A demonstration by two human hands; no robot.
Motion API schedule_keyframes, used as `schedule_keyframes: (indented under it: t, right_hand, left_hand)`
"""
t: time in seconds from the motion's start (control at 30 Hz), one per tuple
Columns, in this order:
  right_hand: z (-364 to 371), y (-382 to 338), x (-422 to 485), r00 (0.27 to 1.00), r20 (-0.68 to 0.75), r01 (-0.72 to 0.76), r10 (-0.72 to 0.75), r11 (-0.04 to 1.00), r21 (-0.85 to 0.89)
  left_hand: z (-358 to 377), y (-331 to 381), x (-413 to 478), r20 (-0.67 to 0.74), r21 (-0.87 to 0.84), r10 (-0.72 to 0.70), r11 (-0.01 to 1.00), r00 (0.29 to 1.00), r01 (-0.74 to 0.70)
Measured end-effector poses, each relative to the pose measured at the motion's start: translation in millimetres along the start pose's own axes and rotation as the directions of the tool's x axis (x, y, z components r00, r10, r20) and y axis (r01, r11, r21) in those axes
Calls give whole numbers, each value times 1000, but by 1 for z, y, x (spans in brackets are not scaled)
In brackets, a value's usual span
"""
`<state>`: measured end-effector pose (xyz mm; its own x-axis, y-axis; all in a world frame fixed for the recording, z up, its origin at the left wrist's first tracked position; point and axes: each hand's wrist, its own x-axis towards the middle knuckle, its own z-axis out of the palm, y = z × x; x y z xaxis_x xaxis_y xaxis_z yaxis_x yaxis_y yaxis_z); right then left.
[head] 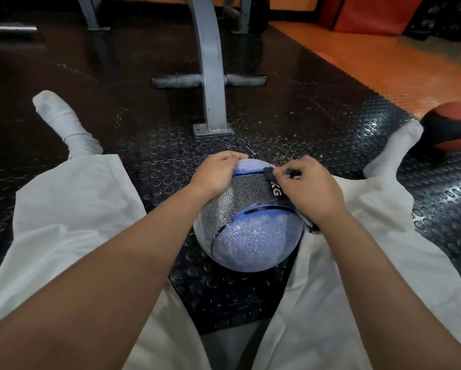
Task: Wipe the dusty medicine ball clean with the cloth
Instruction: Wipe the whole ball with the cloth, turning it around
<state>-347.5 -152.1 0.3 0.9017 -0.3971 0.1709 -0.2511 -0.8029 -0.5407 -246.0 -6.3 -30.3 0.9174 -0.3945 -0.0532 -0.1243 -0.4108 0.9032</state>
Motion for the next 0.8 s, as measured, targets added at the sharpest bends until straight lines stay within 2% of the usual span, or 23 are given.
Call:
schedule_keyframes:
  t: [0.1, 0.2, 0.3, 0.33, 0.37, 0.4, 0.47, 0.5, 0.57, 0.7, 0.8]
  right_hand:
    - [0, -2, -2, 1000, -4, -16, 16, 1000, -16]
    - [9, -23, -10, 991, 13, 135, -134, 986, -93]
    - [11, -31, -11, 979, 39, 206, -202, 965, -162]
    - [9, -29, -10, 980, 48, 196, -191, 968, -155]
    - [7, -27, -8, 982, 58, 183, -177, 974, -135]
    - [5, -25, -6, 983, 65, 177, -170, 977, -119]
    - [3, -25, -5, 980, 81, 191, -181, 972, -136]
    - [3, -25, -4, 978, 89, 201, -189, 967, -157]
    - [3, -26, -3, 973, 94, 225, -210, 956, -187]
    - [10, -36, 5, 958, 90, 282, -272, 951, -124]
    - [15, -42, 13, 955, 102, 291, -277, 943, -160]
  left_hand:
    - [3, 3, 0, -2, 9, 1, 1000, 1000, -1]
    - [5, 6, 1, -47, 16, 15, 1000, 999, -14]
    - [8, 7, -6, -275, 1, 54, 998, 960, -56]
    - [8, 5, -10, -323, -18, 57, 998, 945, -66]
    - [6, -1, -15, -312, -44, 67, 995, 948, -85]
    - [3, -11, -19, -252, -55, 92, 993, 963, -109]
    - [-7, -30, -30, -17, 26, 155, 988, 988, -155]
    - [-11, -40, -33, 99, 89, 177, 979, 979, -186]
    - [-18, -46, -36, 230, 192, 172, 957, 958, -218]
    - [-20, -36, -33, 282, 207, 115, 962, 953, -177]
    - [-16, -22, -30, 308, 246, 75, 957, 948, -155]
